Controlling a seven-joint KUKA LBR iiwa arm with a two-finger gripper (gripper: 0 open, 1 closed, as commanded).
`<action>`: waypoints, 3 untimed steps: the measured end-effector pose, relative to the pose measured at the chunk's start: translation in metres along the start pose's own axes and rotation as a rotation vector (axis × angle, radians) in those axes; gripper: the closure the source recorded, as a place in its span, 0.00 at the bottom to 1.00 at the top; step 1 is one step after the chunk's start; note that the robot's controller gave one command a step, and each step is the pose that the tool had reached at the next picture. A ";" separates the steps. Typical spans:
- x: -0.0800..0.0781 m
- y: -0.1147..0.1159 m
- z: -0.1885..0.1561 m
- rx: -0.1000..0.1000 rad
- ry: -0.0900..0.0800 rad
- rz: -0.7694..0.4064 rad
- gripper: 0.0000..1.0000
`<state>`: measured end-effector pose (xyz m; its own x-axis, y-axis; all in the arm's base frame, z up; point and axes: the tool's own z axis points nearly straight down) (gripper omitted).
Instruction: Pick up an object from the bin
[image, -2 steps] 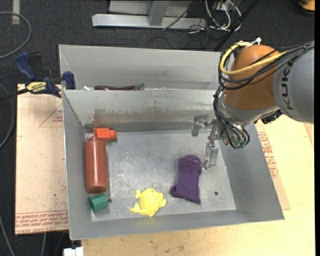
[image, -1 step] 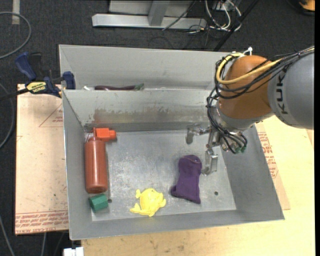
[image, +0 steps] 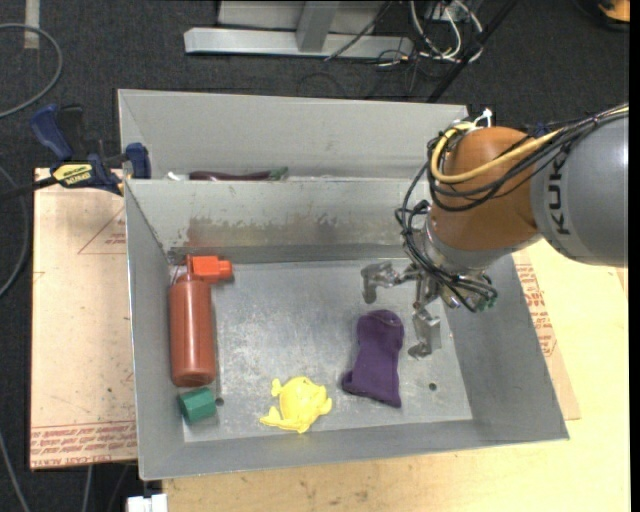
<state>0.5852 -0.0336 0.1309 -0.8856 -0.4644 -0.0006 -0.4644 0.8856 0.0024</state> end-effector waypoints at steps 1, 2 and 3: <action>-0.014 0.012 0.061 0.002 -0.006 -0.099 1.00; -0.014 0.011 0.061 0.002 -0.006 -0.099 1.00; -0.022 0.006 -0.059 0.003 -0.011 -0.094 1.00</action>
Offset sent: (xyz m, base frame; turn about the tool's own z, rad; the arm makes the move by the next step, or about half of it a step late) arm 0.0000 0.0000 0.0000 0.0000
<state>0.6019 -0.0187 0.1898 -0.8380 -0.5455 -0.0112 -0.5455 0.8381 -0.0009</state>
